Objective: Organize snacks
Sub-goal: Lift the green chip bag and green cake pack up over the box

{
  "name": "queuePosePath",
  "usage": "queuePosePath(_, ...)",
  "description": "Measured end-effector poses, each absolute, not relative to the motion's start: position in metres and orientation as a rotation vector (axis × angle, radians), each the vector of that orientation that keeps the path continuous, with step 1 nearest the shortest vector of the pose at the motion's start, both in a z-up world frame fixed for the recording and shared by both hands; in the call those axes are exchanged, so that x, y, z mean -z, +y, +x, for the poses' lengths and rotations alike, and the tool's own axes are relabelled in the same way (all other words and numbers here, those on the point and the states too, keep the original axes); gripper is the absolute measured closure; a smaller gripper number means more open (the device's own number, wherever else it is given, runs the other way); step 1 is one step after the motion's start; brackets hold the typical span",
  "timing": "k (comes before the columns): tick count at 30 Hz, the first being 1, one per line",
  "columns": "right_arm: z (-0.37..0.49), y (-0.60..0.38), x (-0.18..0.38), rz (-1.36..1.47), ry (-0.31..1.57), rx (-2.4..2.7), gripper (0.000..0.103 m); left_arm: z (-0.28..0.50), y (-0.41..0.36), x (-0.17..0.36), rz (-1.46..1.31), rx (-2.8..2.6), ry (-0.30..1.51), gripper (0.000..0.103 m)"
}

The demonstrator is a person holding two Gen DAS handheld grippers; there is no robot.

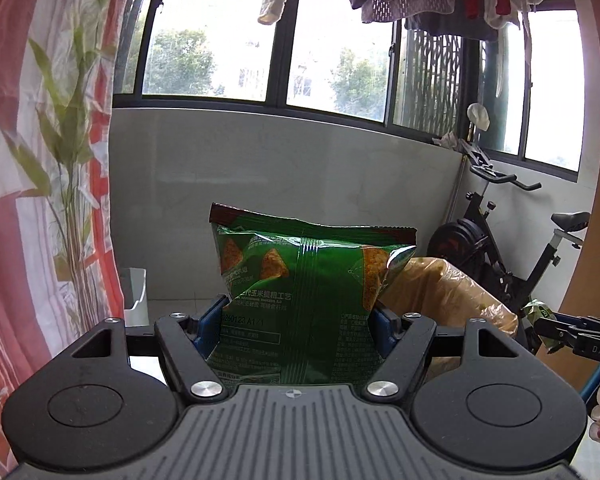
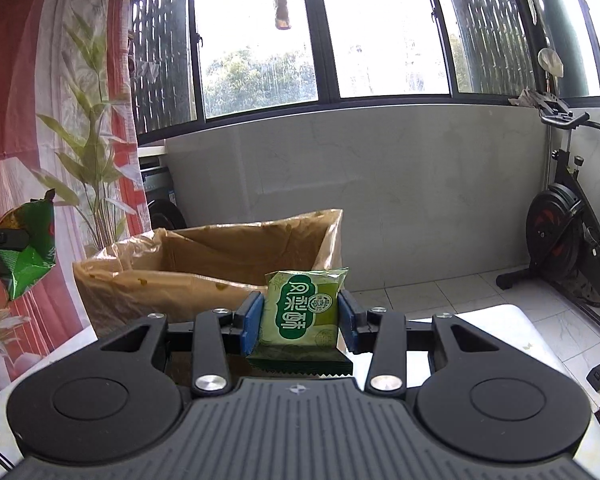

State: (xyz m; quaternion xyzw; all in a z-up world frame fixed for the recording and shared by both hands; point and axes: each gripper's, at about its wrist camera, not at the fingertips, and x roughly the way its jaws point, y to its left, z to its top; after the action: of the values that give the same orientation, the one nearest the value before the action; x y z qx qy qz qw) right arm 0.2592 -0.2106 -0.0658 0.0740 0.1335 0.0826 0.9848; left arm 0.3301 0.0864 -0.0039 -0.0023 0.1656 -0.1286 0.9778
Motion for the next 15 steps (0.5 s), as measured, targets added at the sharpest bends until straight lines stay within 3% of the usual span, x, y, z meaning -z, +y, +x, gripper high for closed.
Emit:
queuePosePath(5, 0.298, -0.207, 0.042, 0.133, 0.228, -0.216, 0.061, 0.377, 0.033, -0.009, 0.002, 0.292, 0.34, 0.028)
queuePosePath(15, 0.378, -0.186, 0.05, 0.104, 0.343, -0.218, 0.061, 0.459, -0.036, 0.029, 0.11, 0.271, 0.484, 0.027)
